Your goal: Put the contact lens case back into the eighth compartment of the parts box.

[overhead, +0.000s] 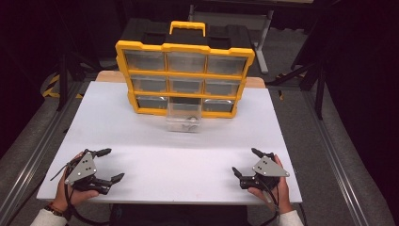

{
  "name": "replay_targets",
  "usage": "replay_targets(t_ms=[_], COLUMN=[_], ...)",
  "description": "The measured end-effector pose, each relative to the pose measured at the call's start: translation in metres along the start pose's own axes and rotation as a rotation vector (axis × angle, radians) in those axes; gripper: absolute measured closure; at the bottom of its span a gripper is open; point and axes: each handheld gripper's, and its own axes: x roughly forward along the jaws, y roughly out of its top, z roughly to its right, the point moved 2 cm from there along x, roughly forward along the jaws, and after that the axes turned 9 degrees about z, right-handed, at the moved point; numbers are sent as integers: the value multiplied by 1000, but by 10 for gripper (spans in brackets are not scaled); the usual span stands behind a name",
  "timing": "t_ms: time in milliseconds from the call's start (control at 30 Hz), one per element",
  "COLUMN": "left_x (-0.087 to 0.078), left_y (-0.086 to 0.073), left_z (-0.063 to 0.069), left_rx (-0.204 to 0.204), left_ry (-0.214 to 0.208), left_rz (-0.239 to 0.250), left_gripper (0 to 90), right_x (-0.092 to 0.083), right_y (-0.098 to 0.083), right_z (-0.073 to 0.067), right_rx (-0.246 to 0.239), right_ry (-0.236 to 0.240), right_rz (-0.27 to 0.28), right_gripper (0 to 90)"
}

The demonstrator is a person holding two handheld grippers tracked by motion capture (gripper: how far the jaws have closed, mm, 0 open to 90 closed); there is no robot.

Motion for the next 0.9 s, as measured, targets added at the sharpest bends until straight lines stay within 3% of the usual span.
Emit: replay_targets(t_ms=[800, 900], left_x=[1, 3], left_y=[0, 0], left_z=[-1, -2], left_rx=[-5, -8], left_ry=[0, 3], left_rz=[0, 1], left_gripper=[71, 71], right_x=[-1, -2], right_y=[2, 2], right_z=[2, 4], right_rx=[0, 17], right_ry=[9, 5], right_rz=[3, 14], right_gripper=[77, 74])
